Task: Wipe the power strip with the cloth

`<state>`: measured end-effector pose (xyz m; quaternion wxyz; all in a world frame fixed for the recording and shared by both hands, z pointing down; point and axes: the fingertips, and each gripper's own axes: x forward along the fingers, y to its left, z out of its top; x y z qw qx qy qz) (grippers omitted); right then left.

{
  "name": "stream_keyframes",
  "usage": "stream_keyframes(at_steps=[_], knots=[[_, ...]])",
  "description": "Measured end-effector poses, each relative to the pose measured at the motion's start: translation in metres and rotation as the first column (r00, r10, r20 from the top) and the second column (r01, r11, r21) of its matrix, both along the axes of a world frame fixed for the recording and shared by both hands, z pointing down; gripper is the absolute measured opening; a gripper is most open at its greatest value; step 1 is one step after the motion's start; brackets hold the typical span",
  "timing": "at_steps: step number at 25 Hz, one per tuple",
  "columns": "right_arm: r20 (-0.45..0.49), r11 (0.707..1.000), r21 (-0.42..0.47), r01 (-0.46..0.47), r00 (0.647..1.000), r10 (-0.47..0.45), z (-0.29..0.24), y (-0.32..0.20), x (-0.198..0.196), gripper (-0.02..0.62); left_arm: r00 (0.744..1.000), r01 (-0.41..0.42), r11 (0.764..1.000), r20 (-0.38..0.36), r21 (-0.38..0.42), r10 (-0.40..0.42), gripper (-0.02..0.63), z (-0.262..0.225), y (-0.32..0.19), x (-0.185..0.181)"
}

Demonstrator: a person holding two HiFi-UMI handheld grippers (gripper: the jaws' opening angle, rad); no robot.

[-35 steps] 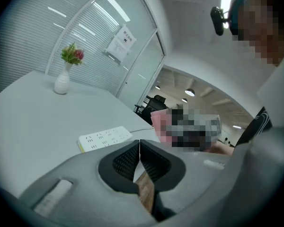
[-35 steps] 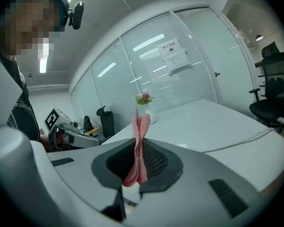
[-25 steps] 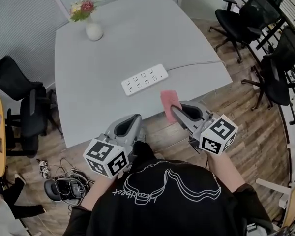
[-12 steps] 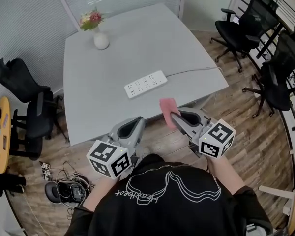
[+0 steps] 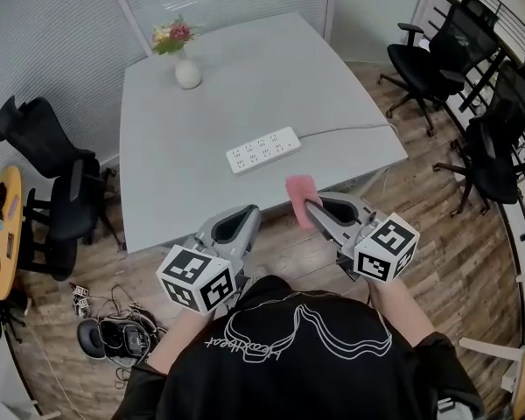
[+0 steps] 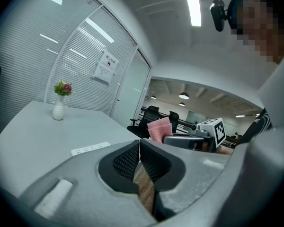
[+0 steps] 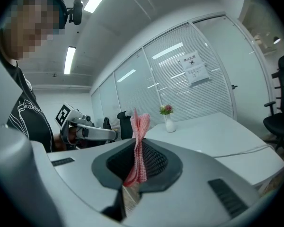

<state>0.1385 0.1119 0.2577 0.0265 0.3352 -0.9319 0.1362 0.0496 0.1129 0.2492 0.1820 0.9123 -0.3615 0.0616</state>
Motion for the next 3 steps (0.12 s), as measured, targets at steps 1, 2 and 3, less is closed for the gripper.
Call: stream_keyframes(at_steps=[1,2,3], knots=[[-0.001,1.000,0.001,0.001,1.000,-0.001,-0.0003,0.0015,0.0002,0.035,1.000,0.001,1.000,0.001,0.001,-0.001,0.015,-0.0003,0.0015,0.0003],[-0.001,1.000,0.002,0.002,1.000,-0.002,-0.0005,0.0030,0.0004,0.035,1.000,0.002,1.000,0.002,0.003,-0.002,0.015,-0.0005,0.0030,0.0005],[-0.001,1.000,0.003,0.003,1.000,-0.003,-0.0007,0.0044,0.0006,0.035,1.000,0.003,1.000,0.003,0.004,-0.003,0.015,-0.0007,0.0045,0.0006]])
